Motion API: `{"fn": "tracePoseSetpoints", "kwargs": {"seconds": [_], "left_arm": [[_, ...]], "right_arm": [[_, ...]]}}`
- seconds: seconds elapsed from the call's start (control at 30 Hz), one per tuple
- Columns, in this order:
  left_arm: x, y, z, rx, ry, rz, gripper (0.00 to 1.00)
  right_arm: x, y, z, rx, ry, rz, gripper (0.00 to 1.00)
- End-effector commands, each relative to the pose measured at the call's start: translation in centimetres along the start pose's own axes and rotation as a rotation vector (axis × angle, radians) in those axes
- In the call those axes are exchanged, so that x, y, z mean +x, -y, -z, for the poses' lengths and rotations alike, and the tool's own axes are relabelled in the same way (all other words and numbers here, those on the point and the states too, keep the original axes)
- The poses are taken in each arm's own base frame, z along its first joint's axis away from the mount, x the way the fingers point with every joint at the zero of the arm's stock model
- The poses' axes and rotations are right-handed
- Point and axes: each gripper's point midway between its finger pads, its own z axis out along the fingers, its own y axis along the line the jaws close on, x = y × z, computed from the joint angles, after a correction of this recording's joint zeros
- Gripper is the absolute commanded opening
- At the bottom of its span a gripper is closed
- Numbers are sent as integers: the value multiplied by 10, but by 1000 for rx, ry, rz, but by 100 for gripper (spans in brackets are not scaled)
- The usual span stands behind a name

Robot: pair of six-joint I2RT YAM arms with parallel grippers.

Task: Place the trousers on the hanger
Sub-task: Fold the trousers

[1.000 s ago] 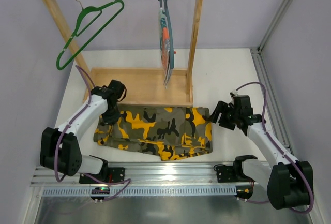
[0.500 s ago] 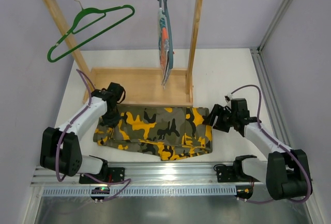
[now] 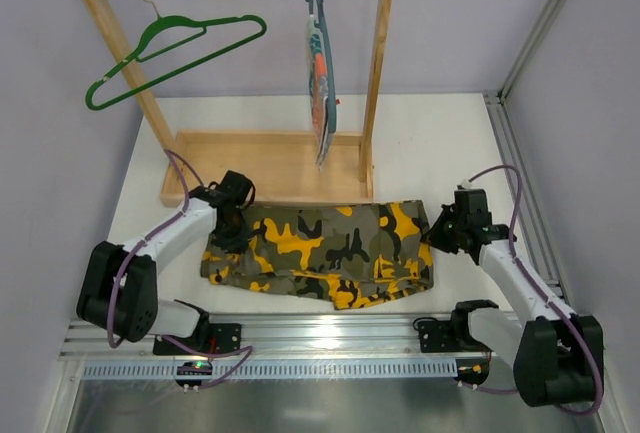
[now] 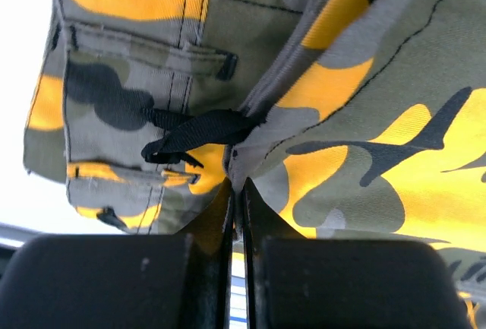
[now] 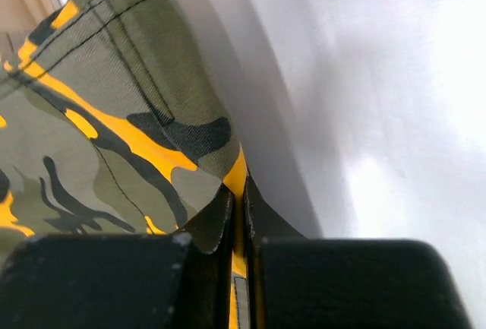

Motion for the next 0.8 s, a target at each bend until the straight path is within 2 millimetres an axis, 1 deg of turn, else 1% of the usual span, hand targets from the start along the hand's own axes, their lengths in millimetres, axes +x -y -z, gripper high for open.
{"fn": "tracePoseSetpoints", "kwargs": {"seconds": [0.0,0.07,0.1,0.13,0.17,0.2,0.23,0.27,0.3,0.33,0.37,0.4,0.43,0.47,0.5,0.53,0.57,0.6,0.67,0.77], "left_arm": [[2,47,-2,163,1,52,0],[7,66,2,212,-6,46,0],[8,74,1,226,-11,40,1],[9,80,2,238,-15,31,0],[9,89,8,260,-16,18,0],[10,89,10,253,-23,11,0],[9,89,14,244,-16,5,0],[2,92,22,247,3,7,0],[-1,89,28,233,13,7,0],[-4,76,35,181,35,5,0],[-6,71,42,159,46,0,0],[-16,72,57,166,80,3,0],[-15,60,68,137,90,0,0],[-18,57,78,141,111,1,0],[-22,54,86,139,135,3,0],[-26,40,91,96,168,4,0],[-27,32,90,69,175,2,0],[-28,22,82,35,162,16,0],[-24,17,68,17,115,-9,0],[-21,-1,45,-78,93,-14,0]], "right_arm": [[-40,31,32,197,183,-78,4],[-49,33,47,203,235,-95,4],[-53,38,53,218,258,-118,4],[-54,38,56,221,264,-121,4],[-58,33,61,203,281,-117,4],[-57,30,63,192,273,-111,7],[-58,21,64,149,262,-100,22],[-57,15,64,113,249,-85,35],[-57,11,64,96,246,-71,46],[-57,5,64,66,235,-62,52],[-57,3,63,54,231,-55,61],[-57,1,62,40,230,-37,64],[-57,0,62,34,229,-36,67],[-54,-1,61,22,220,-30,71],[-55,-3,60,11,223,-23,72],[-52,-2,59,8,218,-25,72],[-51,-2,58,3,215,-24,73],[-52,-4,57,-7,219,-23,73],[-50,-5,56,-18,214,-17,74],[-50,-8,55,-34,202,0,74]]}}
